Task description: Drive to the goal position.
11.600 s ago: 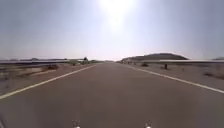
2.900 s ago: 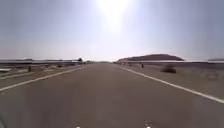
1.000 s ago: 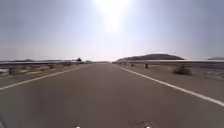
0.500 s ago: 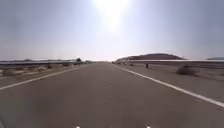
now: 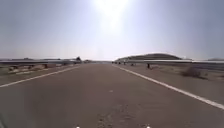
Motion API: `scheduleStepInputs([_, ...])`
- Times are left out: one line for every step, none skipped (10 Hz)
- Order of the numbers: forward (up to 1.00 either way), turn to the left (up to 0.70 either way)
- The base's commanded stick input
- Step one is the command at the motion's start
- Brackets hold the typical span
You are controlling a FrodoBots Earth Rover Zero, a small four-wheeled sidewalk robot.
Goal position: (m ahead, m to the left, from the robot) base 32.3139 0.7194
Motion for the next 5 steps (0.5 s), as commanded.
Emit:
scheduleStepInputs([0.70, 0.00])
scheduleStepInputs([0.70, 0.00])
scheduleStepInputs([0.70, 0.00])
scheduleStepInputs([0.70, 0.00])
scheduleStepInputs([0.70, 0.00])
